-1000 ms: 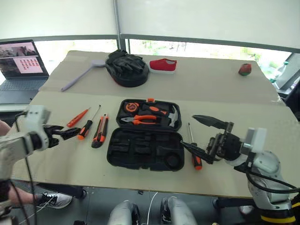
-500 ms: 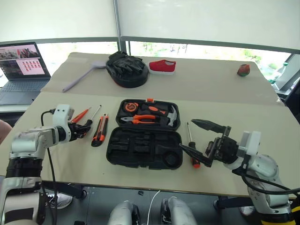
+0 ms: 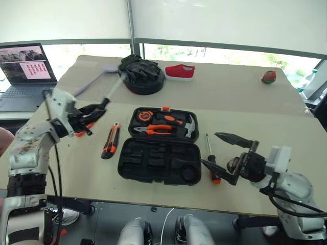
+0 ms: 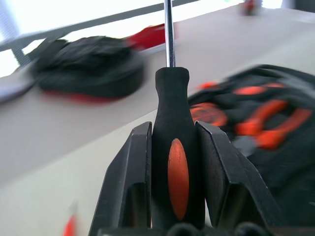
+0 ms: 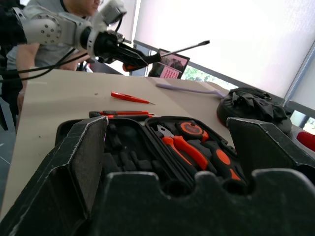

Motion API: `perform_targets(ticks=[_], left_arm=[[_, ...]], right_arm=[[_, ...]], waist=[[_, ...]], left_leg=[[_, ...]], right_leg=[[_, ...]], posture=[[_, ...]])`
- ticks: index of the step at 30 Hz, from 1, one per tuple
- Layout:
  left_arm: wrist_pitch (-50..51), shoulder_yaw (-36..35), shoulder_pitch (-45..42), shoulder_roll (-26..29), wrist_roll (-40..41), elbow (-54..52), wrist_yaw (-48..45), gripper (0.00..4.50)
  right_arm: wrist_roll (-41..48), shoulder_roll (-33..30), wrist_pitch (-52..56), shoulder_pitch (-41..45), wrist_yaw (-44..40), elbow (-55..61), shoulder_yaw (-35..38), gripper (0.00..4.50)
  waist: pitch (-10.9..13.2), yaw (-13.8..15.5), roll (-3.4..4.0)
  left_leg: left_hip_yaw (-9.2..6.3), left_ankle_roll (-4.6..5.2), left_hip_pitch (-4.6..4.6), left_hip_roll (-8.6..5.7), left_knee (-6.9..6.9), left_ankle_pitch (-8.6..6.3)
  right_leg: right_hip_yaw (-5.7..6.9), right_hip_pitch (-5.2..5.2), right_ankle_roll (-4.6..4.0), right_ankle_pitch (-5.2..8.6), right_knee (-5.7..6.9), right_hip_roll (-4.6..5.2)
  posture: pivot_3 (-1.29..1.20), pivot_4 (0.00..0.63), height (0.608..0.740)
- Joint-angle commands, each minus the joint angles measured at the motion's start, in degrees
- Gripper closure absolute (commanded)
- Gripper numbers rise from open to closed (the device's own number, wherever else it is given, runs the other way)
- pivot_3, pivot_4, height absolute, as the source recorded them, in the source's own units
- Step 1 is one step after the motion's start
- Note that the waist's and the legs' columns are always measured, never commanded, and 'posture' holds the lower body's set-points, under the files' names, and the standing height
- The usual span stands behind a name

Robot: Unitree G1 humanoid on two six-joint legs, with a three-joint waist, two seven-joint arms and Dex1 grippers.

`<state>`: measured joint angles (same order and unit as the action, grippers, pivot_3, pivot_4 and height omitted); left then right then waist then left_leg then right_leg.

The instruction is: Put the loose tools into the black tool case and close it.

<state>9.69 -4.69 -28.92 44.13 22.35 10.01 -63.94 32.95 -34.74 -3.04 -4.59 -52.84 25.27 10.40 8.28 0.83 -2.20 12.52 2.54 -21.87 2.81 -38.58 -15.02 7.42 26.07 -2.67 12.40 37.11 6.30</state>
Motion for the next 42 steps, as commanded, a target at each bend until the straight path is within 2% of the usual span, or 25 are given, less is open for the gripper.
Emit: perform_targets(ticks=[1,3,6,11,18,27,29,33,38,41,42], left_arm=[[-7.58,10.69,-4.16,0.35,-8.78,0.18,-8.30,3.64],[-12.06,16.80,-7.30,-0.48,-15.11,2.84,-10.25,3.64],[-16.73,20.18,-9.85,-1.67,-19.23,7.29,-10.73,3.64],[-20.61,21.67,-12.10,-3.80,-21.06,11.65,-11.38,3.64],[-23.16,23.20,-14.21,-7.07,-26.51,16.84,-7.50,3.64],[-20.67,23.77,-13.87,-8.96,-27.38,15.31,-7.82,3.64],[-19.97,22.27,-13.16,-9.99,-25.90,13.74,-5.97,2.62],[-17.50,18.20,-11.46,-12.35,-21.01,11.14,-3.54,1.30],[-12.24,15.08,-9.15,-13.30,-15.19,8.99,-5.38,1.30],[-7.34,12.70,-8.25,-15.52,-12.04,9.33,-2.58,2.03],[-5.98,12.46,-8.02,-16.10,-11.82,9.33,-1.79,2.48]], right_arm=[[2.57,-2.96,2.56,0.09,-1.57,0.62,3.12,0.00],[2.05,-5.68,4.18,-0.41,-3.16,-0.01,3.67,0.00],[2.32,-7.71,6.39,-0.69,-3.29,-0.35,4.08,0.00],[2.09,-8.04,8.20,-1.20,-2.89,0.37,4.11,0.00],[2.77,-7.02,10.16,-2.09,-2.26,2.96,2.82,0.00],[5.08,-5.62,13.56,-3.46,-1.67,6.18,1.44,0.00],[5.28,-5.41,14.14,-3.54,-1.56,6.54,1.38,0.00],[5.46,-5.19,14.95,-3.88,-1.56,6.96,1.34,0.00],[6.03,-5.04,16.30,-4.21,-1.90,7.03,1.31,0.00],[6.10,-4.46,16.40,-3.85,-1.63,6.73,1.42,0.00],[6.13,-4.33,16.42,-3.87,-1.56,6.73,1.51,0.00]], waist=[[0.00,-0.12,0.00],[0.00,-0.17,0.00],[0.00,-0.38,-0.01],[0.01,-0.61,-0.01],[0.01,-0.14,-0.01],[0.00,0.00,0.00],[0.00,-0.04,0.01],[0.00,0.26,0.02],[0.00,-0.06,0.02],[0.00,-0.18,0.02],[0.00,-0.15,0.02]], left_leg=[[0.00,0.03,-0.04,0.02,-0.09,-0.02],[-0.03,0.09,-0.14,0.02,-0.22,-0.02],[-0.06,0.58,-0.17,0.05,-0.31,0.16],[-0.14,0.68,-0.22,0.11,-0.31,0.18],[-0.20,1.05,-0.41,0.05,-0.60,-0.03],[-0.30,1.45,-0.61,0.06,-1.15,-0.28],[-0.31,1.54,-0.66,0.05,-1.23,-0.33],[-0.33,1.66,-0.78,0.02,-1.36,-0.40],[-0.45,1.74,-1.06,0.02,-1.61,-0.44],[-0.45,1.73,-1.04,0.01,-1.61,-0.44],[-0.45,1.73,-1.04,0.01,-1.61,-0.44]], right_leg=[[-0.01,0.00,0.01,0.00,0.00,-0.06],[0.01,0.02,0.02,-0.01,0.00,-0.13],[-0.01,0.02,0.05,-0.02,0.00,-0.18],[-0.02,0.05,0.05,-0.02,0.00,-0.22],[0.06,0.05,0.19,-0.07,-0.03,-0.08],[0.13,-0.03,0.46,-0.19,-0.03,0.05],[0.13,-0.03,0.54,-0.24,-0.03,0.08],[0.14,-0.01,0.67,-0.30,-0.05,0.15],[0.24,0.07,0.79,-0.33,-0.08,0.15],[0.25,0.06,0.81,-0.32,-0.07,0.11],[0.25,0.05,0.81,-0.32,-0.07,0.11]], posture=[[0.00,0.150,0.740],[0.00,0.150,0.740],[0.00,0.150,0.740],[0.00,0.150,0.740],[0.00,0.150,0.740],[0.00,0.150,0.740],[0.00,0.150,0.740],[0.00,0.150,0.740],[0.00,0.150,0.740],[0.00,0.150,0.740],[0.00,0.150,0.740]])
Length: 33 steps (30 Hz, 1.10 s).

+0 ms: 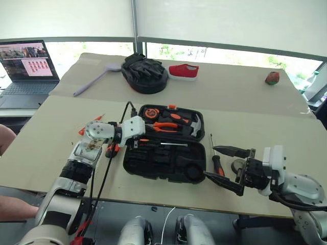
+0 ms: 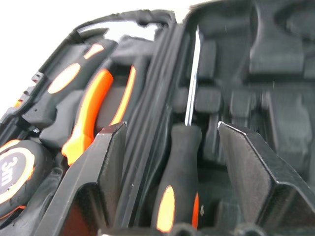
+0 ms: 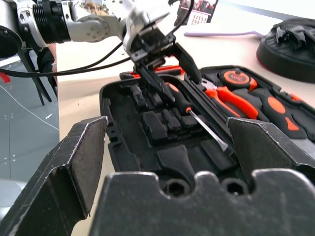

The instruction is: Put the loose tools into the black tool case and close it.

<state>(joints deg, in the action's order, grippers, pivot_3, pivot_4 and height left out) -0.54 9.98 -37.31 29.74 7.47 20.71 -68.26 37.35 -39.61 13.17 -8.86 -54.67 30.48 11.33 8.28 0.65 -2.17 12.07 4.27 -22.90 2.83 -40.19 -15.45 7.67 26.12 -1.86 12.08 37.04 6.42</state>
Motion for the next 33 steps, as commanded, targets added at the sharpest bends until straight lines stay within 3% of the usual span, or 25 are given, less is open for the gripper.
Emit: perform_targets(ticks=[1,6,18,22,25,27,33], left_arm=[[5.05,-2.24,0.52,-1.99,3.03,-1.46,2.95,2.69],[3.71,0.99,2.29,-3.66,-0.70,-1.05,5.07,4.49],[2.99,9.04,1.97,-4.49,-10.33,3.82,7.29,4.49],[2.07,3.42,2.07,-6.73,-3.50,1.83,7.09,4.49],[2.89,-2.52,3.64,-6.72,6.06,-3.33,2.24,3.83],[3.04,-5.43,4.79,-5.91,11.52,-7.29,-1.07,3.03],[5.99,-12.11,9.99,3.78,21.82,-12.37,-13.56,0.86]], right_arm=[[1.73,0.63,0.22,0.36,0.29,1.54,0.64,0.00],[1.55,1.23,0.26,-0.14,0.55,1.85,0.76,0.00],[-0.12,2.76,-0.53,-1.69,2.28,1.05,0.56,0.00],[-0.62,4.73,-0.46,-3.76,6.51,0.95,3.75,0.00],[-1.41,5.35,-1.67,-8.45,7.85,2.01,7.51,0.00],[-3.21,5.28,-1.45,-13.46,9.09,3.56,10.31,0.00],[-4.61,7.72,1.31,-31.92,11.61,7.01,20.15,0.00]], waist=[[0.00,0.03,0.00],[0.00,0.02,0.00],[-0.33,0.37,0.40],[-0.50,0.72,0.69],[-0.49,0.72,0.70],[-0.49,0.66,0.70],[-0.53,0.03,0.80]], left_leg=[[0.00,0.00,0.00,0.00,-0.01,0.00],[0.00,-0.01,0.01,-0.01,0.00,0.00],[-0.09,0.08,0.10,-0.04,-0.02,-0.07],[-0.16,0.16,0.36,-0.05,0.00,-0.13],[-0.26,0.14,0.34,-0.05,0.02,-0.23],[-0.31,0.13,0.18,-0.05,0.01,-0.24],[-0.31,-0.07,0.09,-0.02,0.01,-0.13]], right_leg=[[0.00,0.00,0.01,0.00,0.00,0.00],[0.01,-0.02,0.01,-0.01,0.00,-0.04],[0.07,-0.19,0.02,-0.01,-0.03,0.08],[0.12,-0.58,0.09,-0.02,-0.19,0.13],[0.16,-0.64,0.13,-0.01,-0.31,0.16],[0.18,-0.51,0.17,0.02,-0.30,0.15],[0.17,-0.33,0.21,0.12,-0.19,0.06]], posture=[[0.00,0.150,0.740],[0.00,0.150,0.740],[0.00,0.150,0.740],[0.00,0.150,0.740],[0.00,0.150,0.740],[0.00,0.150,0.740],[0.00,0.150,0.740]])
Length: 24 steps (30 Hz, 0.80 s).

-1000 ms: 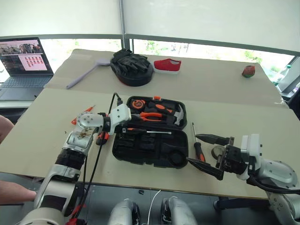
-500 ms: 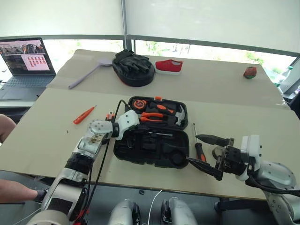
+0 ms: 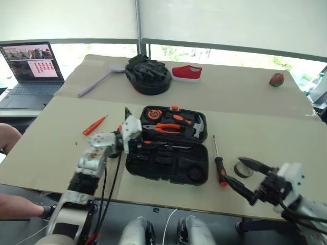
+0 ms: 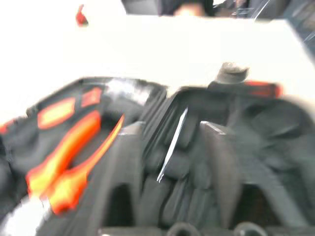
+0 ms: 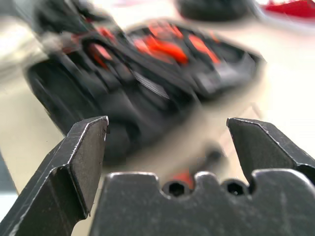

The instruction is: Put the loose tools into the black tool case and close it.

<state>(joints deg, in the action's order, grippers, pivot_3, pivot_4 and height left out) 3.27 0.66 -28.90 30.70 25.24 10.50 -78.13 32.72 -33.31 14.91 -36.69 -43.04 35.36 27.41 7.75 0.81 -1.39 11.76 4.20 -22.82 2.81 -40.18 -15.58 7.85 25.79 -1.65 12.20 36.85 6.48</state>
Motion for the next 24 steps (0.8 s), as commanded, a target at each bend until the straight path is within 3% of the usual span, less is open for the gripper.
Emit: perform_targets(ticks=[1,2,3,6,9,18,24], left_arm=[[1.92,-3.49,2.43,4.40,3.94,-1.77,-4.58,0.53],[1.60,-3.87,3.07,5.43,3.89,-1.59,-5.22,0.13],[0.12,-4.63,5.01,7.30,3.25,-0.55,-6.62,0.02],[-0.98,-7.63,9.28,9.58,3.41,2.89,-6.43,0.02],[-4.56,-9.19,10.64,7.75,5.69,3.94,-9.35,0.02],[-2.89,-4.15,10.78,3.45,6.08,-8.18,-8.19,0.02],[-1.29,-2.53,12.21,1.93,6.81,-14.42,-5.02,0.02]], right_arm=[[-0.20,2.30,-0.47,-6.26,0.04,1.63,4.93,0.00],[-0.29,2.89,-0.58,-7.69,0.07,1.25,5.52,0.00],[-0.17,4.26,-0.93,-9.62,-0.01,0.89,5.68,0.00],[0.84,5.40,1.20,-12.67,0.44,3.02,4.56,0.00],[3.61,3.60,7.55,-9.69,5.16,6.95,4.32,0.00],[15.67,-11.06,43.80,19.12,25.45,9.97,-4.80,0.00],[16.64,-10.74,55.80,31.68,31.64,6.96,-12.79,0.00]], waist=[[0.01,-0.25,0.03],[0.01,-0.29,0.04],[0.02,-0.30,0.06],[0.06,-0.36,0.17],[0.12,-0.31,0.28],[0.11,0.03,0.27],[0.11,-0.26,0.27]], left_leg=[[-0.01,-0.02,0.02,0.01,0.00,0.00],[-0.01,-0.10,0.10,0.02,0.06,-0.08],[-0.01,-0.40,0.20,0.01,0.13,-0.30],[-0.07,-0.13,0.57,0.02,0.35,-0.62],[-0.16,-0.15,0.68,0.02,0.44,-0.66],[-0.31,-0.53,0.32,-0.10,0.42,-0.41],[-0.53,-0.09,0.08,-0.09,0.40,-0.17]], right_leg=[[0.00,-0.05,0.01,0.02,-0.01,0.00],[-0.01,-0.11,0.02,0.03,-0.04,0.01],[-0.03,-0.15,0.02,0.03,-0.05,0.02],[-0.06,-0.44,-0.38,0.29,-0.16,0.04],[-0.06,-0.38,-0.42,0.32,-0.28,0.07],[-0.05,-0.53,-0.45,0.21,-0.63,-0.02],[0.16,-0.51,-0.40,-0.10,-0.73,-0.17]], posture=[[0.00,0.150,0.740],[0.00,0.150,0.740],[0.00,0.150,0.740],[0.00,0.150,0.740],[0.00,0.150,0.740],[0.00,0.150,0.740],[0.00,0.150,0.740]])
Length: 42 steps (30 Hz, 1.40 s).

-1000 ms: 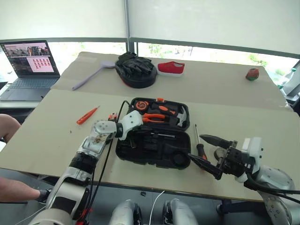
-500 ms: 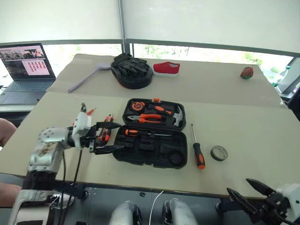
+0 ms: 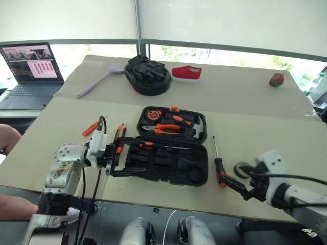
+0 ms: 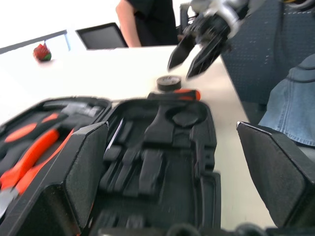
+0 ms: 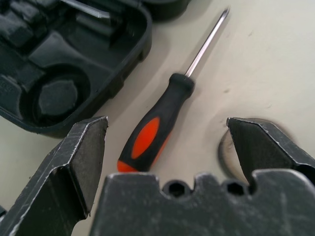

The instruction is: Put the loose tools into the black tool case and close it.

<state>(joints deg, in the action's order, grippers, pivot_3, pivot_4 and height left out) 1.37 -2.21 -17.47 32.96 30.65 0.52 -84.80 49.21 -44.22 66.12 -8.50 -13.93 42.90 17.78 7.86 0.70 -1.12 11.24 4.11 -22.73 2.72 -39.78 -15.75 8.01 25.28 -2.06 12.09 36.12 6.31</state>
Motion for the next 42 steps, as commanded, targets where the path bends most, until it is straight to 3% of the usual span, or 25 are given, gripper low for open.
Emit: perform_targets(ticks=[1,4,8,11,15,16,20,24,26,31,37,42], left_arm=[[0.42,0.18,1.52,-0.22,1.45,-4.89,1.69,0.02],[0.15,-0.36,2.80,0.21,1.67,-5.30,1.95,0.02],[-0.08,-0.44,3.60,0.65,1.70,-5.72,2.54,0.00],[-0.12,-0.22,3.58,0.84,1.79,-5.78,2.90,0.00],[0.28,-0.33,3.55,0.78,2.25,-6.65,3.92,0.00],[0.97,-0.22,3.65,0.80,2.56,-6.92,4.19,0.00],[2.27,0.36,3.81,0.93,3.03,-7.30,4.07,0.00],[3.08,-0.36,3.03,-0.12,3.56,-6.93,5.85,0.00],[2.79,-0.73,2.78,-0.12,3.50,-6.34,6.39,0.00],[-0.35,-4.51,4.54,2.40,1.51,-1.49,7.08,0.00],[-1.64,-7.84,7.96,4.93,0.39,-0.21,8.38,0.00],[0.48,-9.64,12.43,5.66,1.88,-5.11,10.29,0.00]], right_arm=[[-0.05,0.59,6.69,4.58,3.60,-0.99,-3.89,0.00],[-1.09,2.01,8.66,7.22,5.41,-1.49,-4.99,0.00],[-2.74,4.65,12.13,10.39,8.29,-1.51,-7.37,0.99],[-4.50,8.28,13.51,11.28,11.14,-1.73,-6.80,2.06],[-8.91,14.79,12.77,8.22,17.02,1.68,-2.45,3.35],[-9.59,16.33,11.91,6.46,17.83,3.70,-2.34,3.44],[-12.68,21.54,6.96,4.26,19.79,8.38,-2.40,3.44],[-15.91,21.11,-3.42,7.48,15.81,9.03,-3.20,3.45],[-16.22,17.99,-8.85,9.61,9.31,8.37,-5.14,3.45],[-20.33,0.79,-25.21,25.07,-23.05,-3.22,-20.34,3.45],[-31.96,-2.08,-30.94,41.73,-36.61,-20.58,-38.64,3.45],[-38.27,-0.73,-32.92,47.82,-41.89,-30.82,-44.77,3.45]], waist=[[0.00,-0.16,0.00],[0.00,-0.14,0.00],[0.00,-0.11,0.01],[0.00,-0.01,0.01],[0.00,-0.08,0.00],[0.00,-0.10,0.01],[0.00,-0.11,0.01],[0.03,-0.96,0.06],[0.03,-1.13,0.06],[0.13,-2.34,0.20],[0.20,-1.92,0.12],[0.20,-1.32,0.12]], left_leg=[[0.01,0.01,-0.01,0.00,-0.01,0.00],[-0.01,0.01,-0.01,0.00,-0.01,-0.01],[-0.03,-0.05,-0.03,0.01,-0.05,0.00],[-0.06,-0.29,-0.04,0.01,-0.05,-0.12],[-0.08,-0.26,-0.12,0.01,-0.05,-0.10],[-0.07,-0.26,-0.13,0.00,-0.05,-0.10],[-0.09,-0.36,-0.14,0.00,-0.02,-0.11],[-0.06,-0.61,-0.10,0.00,-0.02,-0.16],[-0.07,-0.63,-0.08,0.00,-0.02,-0.15],[0.03,-0.32,-0.07,0.00,0.03,0.02],[-0.06,-0.19,-0.02,0.12,0.09,0.19],[0.05,-0.14,-0.62,0.03,-0.10,0.23]], right_leg=[[0.00,0.00,0.09,0.04,-0.01,0.00],[0.03,-0.01,0.36,0.19,0.00,-0.01],[0.08,-0.01,0.41,0.17,0.04,-0.01],[0.09,-0.02,0.43,0.15,0.03,-0.01],[0.12,0.00,0.44,0.14,-0.01,-0.04],[0.12,0.00,0.45,0.14,0.00,-0.03],[0.17,0.01,0.47,0.16,0.00,-0.06],[0.07,0.01,0.55,0.10,0.03,-0.10],[0.05,0.02,0.57,0.09,0.03,-0.14],[-0.12,0.14,0.53,0.11,0.04,-0.41],[-0.07,0.19,0.29,0.22,0.08,-0.30],[-0.06,0.76,-0.10,-0.04,0.19,-0.15]], posture=[[0.00,0.150,0.740],[0.00,0.150,0.740],[0.00,0.150,0.740],[0.00,0.150,0.740],[0.00,0.150,0.740],[0.00,0.150,0.740],[0.00,0.150,0.740],[0.00,0.150,0.740],[0.00,0.150,0.740],[0.00,0.150,0.740],[0.00,0.150,0.740],[0.00,0.150,0.740]])
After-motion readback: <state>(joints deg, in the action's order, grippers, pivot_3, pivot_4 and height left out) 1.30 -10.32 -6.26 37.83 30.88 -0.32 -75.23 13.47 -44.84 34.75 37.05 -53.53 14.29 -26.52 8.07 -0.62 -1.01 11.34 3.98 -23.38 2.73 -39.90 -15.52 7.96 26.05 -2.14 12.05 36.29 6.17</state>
